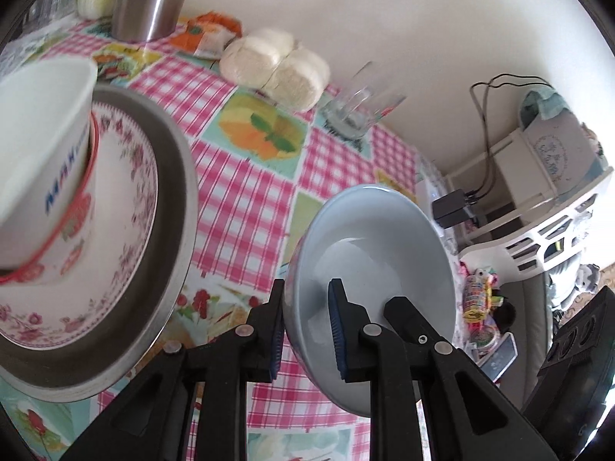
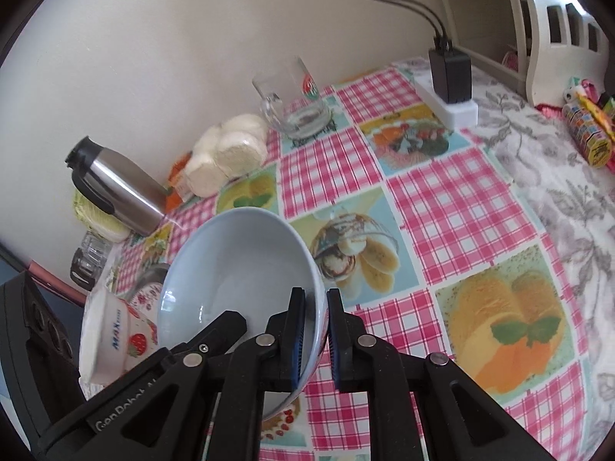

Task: Organize plates and bowls
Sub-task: 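Lift the pale blue bowl with both grippers and carry it over the basin, then lower the pale blue bowl onto the stacked bowls in the basin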

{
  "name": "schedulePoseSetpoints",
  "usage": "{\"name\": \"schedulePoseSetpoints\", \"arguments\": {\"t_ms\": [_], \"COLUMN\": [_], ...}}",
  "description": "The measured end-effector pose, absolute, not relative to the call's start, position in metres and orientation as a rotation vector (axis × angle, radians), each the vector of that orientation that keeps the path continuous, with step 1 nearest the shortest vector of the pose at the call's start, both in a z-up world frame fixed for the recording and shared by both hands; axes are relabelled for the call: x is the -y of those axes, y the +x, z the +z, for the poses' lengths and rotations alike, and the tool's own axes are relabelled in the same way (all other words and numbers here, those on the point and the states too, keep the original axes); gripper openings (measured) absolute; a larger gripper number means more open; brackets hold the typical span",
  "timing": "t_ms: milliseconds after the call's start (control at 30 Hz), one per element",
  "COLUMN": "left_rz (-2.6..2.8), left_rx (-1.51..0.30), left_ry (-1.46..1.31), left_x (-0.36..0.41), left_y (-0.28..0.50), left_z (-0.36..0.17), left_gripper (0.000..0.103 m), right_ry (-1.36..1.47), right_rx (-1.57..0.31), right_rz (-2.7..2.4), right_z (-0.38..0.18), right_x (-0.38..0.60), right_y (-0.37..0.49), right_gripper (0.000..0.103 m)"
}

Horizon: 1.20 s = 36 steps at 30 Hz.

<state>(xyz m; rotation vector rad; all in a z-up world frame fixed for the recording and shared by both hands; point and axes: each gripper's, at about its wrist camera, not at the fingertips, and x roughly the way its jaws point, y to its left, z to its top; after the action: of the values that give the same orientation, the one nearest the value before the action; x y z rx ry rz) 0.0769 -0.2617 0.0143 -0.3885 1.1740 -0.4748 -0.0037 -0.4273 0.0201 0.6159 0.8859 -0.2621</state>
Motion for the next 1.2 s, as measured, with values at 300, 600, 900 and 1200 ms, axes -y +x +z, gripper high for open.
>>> {"name": "schedulePoseSetpoints", "arguments": {"t_ms": [300,600,900,1200], "left_rz": [-0.574,-0.602,-0.523,-0.429], "left_rx": [-1.065,-1.008,-1.022,-0.999], "left_ry": [-0.386,-0.409,-0.451,-0.477], "left_x": [0.249,0.215,0.159,0.099], "left_y": [0.071,0.067,0.078,0.093], "left_z": [0.066,0.098,0.094,0.093], "left_gripper": [0.021,0.021,0.022,0.022], "right_ry": [0.574,0.551,0.549,0.519], "right_rx": [-0.761,-0.699,-0.727,-0.751], "right_rz": [-0.285,-0.267,-0.183,-0.078], "right_z": [0.082,0.113,0.105,0.096], "right_x": [0.411,0.384,0.339,0.28], "right_y": [-0.019,-0.022,0.001,0.03], "right_gripper": [0.013,0.015,0.015,0.015]}}
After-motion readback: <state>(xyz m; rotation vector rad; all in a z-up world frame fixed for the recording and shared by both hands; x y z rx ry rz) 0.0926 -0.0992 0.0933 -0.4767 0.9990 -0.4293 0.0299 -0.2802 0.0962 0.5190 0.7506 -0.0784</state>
